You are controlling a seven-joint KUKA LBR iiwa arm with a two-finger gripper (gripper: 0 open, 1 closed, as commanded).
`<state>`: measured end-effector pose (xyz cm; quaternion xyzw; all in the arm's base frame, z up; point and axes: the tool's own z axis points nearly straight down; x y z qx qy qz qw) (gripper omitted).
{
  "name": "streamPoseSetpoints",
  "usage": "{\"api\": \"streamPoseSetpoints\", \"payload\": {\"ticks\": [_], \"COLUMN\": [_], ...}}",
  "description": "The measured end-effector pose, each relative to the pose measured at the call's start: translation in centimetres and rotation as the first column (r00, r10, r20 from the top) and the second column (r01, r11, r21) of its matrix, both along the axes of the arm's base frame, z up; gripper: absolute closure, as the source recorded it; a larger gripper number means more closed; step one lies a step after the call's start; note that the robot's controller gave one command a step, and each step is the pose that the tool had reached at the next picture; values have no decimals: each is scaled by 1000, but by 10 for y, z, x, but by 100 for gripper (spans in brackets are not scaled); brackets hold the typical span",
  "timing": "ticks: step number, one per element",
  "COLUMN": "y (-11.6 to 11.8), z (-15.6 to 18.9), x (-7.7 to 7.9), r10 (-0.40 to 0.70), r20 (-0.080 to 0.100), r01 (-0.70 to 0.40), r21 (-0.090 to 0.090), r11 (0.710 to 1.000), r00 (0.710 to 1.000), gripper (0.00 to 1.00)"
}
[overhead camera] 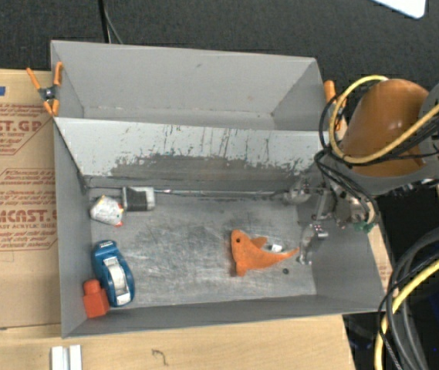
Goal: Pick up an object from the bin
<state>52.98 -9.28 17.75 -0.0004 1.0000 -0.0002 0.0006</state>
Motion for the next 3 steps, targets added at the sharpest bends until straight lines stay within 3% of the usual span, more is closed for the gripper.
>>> {"api": "streamPoseSetpoints", "payload": {"ticks": [1, 2, 3], "y": [25, 26, -1], "z": [-96, -73, -53], "x": [-23, -22, -10], "r10": [61, 40, -153], "r20": [-10, -4, 0], "r01": [-61, -40, 153], "r21": [3, 2, 1], "r11": [998, 999, 988], "r00": [998, 999, 988], "gripper": [0, 0, 0]}}
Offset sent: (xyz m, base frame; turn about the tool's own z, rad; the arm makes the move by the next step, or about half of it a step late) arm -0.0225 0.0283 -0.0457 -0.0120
